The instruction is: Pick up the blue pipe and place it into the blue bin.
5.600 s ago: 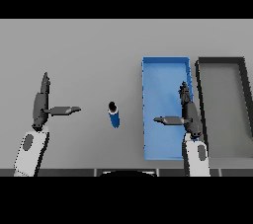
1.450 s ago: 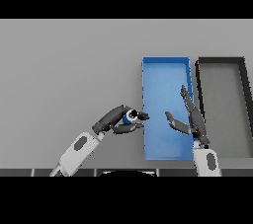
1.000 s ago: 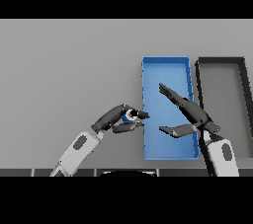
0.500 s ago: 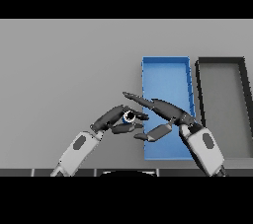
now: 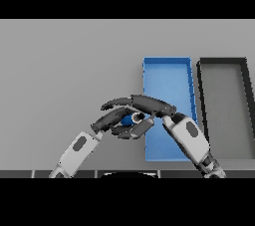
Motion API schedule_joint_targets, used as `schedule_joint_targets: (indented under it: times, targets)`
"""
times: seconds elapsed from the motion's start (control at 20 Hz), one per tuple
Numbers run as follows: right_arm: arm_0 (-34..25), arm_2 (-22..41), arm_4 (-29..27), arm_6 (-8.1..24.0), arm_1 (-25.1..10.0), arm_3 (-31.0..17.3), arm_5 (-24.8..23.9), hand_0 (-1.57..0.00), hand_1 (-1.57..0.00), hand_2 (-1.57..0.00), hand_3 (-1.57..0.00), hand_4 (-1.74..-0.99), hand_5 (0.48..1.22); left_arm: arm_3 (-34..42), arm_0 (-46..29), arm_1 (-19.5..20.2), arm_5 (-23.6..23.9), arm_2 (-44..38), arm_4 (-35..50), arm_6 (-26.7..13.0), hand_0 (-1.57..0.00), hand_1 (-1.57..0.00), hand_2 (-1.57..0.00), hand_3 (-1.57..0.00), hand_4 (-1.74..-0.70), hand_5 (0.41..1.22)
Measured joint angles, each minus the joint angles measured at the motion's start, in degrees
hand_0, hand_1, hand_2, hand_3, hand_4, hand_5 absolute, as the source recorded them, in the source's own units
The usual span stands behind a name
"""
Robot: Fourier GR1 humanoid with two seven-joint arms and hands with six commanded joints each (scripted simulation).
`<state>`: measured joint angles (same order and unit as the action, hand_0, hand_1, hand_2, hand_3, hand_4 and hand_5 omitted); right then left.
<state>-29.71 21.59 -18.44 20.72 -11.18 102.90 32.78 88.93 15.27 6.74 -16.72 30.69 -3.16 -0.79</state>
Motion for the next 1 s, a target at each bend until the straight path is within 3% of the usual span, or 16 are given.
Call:
schedule_joint_targets:
  times: [0.05, 0.1, 0.2, 0.3, 0.45, 0.55, 0.7, 0.75, 0.85, 1.0]
  targets:
    - [-0.9, 0.6, 0.9, 0.2, 0.7, -1.1, 0.4, -0.72, -0.70, -0.74, -0.63, -1.430, 0.522, 0.9, -0.4, 1.4, -1.8, 0.3, -0.4, -2.4, -0.82, -0.71, -0.68, -0.66, -1.48, 1.221]
    - [-1.4, 0.8, 1.2, -0.6, 1.1, -1.7, 0.7, -0.89, -0.87, -0.91, -0.77, -1.486, 0.550, 0.7, 0.2, 0.7, -1.9, -0.1, -0.9, -5.1, -0.78, -0.71, -0.69, -0.58, -1.53, 1.221]
    - [-1.7, 1.1, -2.9, -1.6, 1.4, -2.3, 1.5, -1.13, -1.12, -1.14, -0.96, -1.562, 0.666, 0.2, -0.2, -1.3, -0.3, -0.9, -2.1, -3.9, -1.06, -1.02, -0.97, -0.94, -1.61, 1.221]
    - [-2.5, 1.7, -7.1, -0.2, 1.2, -2.6, 0.4, -1.29, -1.29, -1.30, -1.18, -1.495, 0.826, 0.4, -1.0, -2.5, -0.7, -1.9, -0.4, -3.3, -1.25, -1.22, -1.12, -1.17, -1.66, 1.221]
    - [-2.0, 2.6, -7.8, -6.1, 0.0, -2.7, -1.0, -1.43, -1.42, -1.43, -1.37, -1.441, 1.019, 0.8, -2.2, -4.5, -1.8, -3.3, 1.6, -2.8, -1.40, -1.39, -1.31, -1.36, -1.70, 1.221]
    - [-2.0, 4.3, -3.4, -10.7, -1.9, -2.1, -0.8, -1.48, -1.48, -1.48, -1.44, -1.457, 1.092, 0.1, -1.9, -5.1, -2.2, -4.1, 1.4, -2.6, -1.46, -1.45, -1.37, -1.44, -1.71, 1.221]
    - [-2.6, 5.8, -4.3, -12.6, -3.6, -2.2, -2.0, -1.52, -1.52, -1.53, -1.51, -1.475, 1.155, 1.2, -3.1, -5.8, -1.9, -4.2, 0.9, -4.0, -1.52, -1.51, -1.39, -1.50, -1.73, 1.221]
    - [-2.8, 6.1, -4.7, -12.4, -3.5, -2.7, -3.0, -1.53, -1.53, -1.53, -1.52, -1.480, 1.168, 1.3, -3.7, -5.7, -2.1, -4.5, 1.3, -4.0, -1.43, -1.35, -1.22, -1.33, -1.65, 1.221]
    - [-2.5, 6.3, -6.9, -12.5, -4.3, -1.8, -4.7, -1.55, -1.55, -1.55, -1.54, -1.487, 1.187, 2.0, -3.2, -3.7, -2.7, -4.2, -1.0, -1.0, -0.93, -0.87, -0.78, -0.85, -1.41, 1.221]
    - [-2.7, 7.3, -6.1, -10.8, -5.0, -1.5, -5.8, -1.56, -1.56, -1.56, -1.55, -1.491, 1.204, 0.8, -1.6, -2.0, -6.6, -3.4, -6.1, 0.9, -0.47, -0.44, -0.40, -0.44, -1.14, 1.187]
